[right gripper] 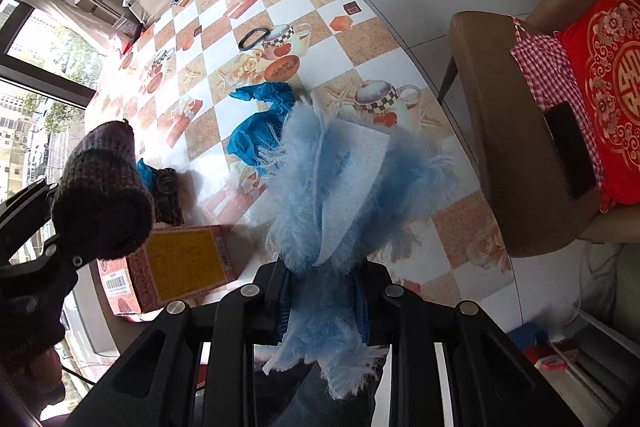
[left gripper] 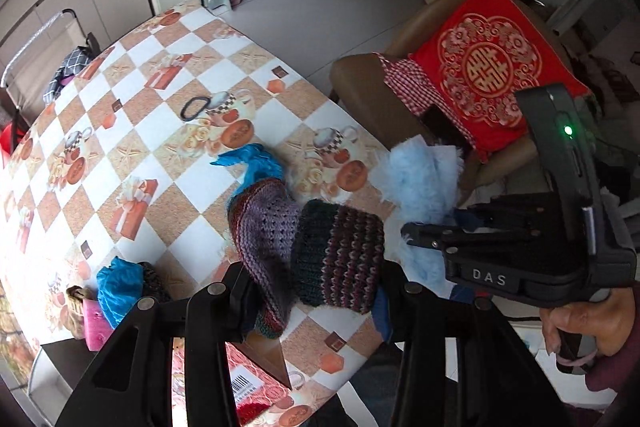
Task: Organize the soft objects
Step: 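Lift and carry the hat and blue plush over the white box with both tools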
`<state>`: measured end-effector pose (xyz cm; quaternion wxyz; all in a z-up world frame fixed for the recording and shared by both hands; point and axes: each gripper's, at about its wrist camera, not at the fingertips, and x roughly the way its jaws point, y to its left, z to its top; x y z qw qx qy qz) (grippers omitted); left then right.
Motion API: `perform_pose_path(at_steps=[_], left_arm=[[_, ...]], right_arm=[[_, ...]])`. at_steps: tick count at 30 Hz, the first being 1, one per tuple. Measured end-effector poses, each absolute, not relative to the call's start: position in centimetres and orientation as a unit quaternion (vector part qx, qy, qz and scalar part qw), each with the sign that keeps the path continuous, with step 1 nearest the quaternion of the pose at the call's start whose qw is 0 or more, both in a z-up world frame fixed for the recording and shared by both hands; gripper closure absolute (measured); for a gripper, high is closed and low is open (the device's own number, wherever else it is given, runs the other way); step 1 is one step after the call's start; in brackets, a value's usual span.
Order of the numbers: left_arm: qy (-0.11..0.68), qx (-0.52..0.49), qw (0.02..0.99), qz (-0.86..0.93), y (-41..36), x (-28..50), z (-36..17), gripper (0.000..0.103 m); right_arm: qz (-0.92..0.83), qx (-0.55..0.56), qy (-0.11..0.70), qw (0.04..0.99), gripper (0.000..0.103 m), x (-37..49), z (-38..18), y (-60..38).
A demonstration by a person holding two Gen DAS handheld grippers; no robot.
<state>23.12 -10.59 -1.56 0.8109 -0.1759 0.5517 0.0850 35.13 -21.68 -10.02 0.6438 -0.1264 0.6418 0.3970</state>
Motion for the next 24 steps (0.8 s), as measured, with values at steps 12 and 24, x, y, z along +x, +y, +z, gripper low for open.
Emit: perform_pose_path(at_steps=[12, 24], left_arm=[[0.579, -0.129, 0.805, -0.002, -16.7, 16.2, -1.7, 0.055], [0.602, -0.097, 0.793, 0.008, -17.5, 8.0, -2.1, 0.055]], right_arm=[[0.401, -0.152, 0.652, 0.625, 0.077, 28.6, -10.8, -24.9], [0.492, -0.21, 0.632, 0.56, 0.077, 19.7, -9.6, -23.9]])
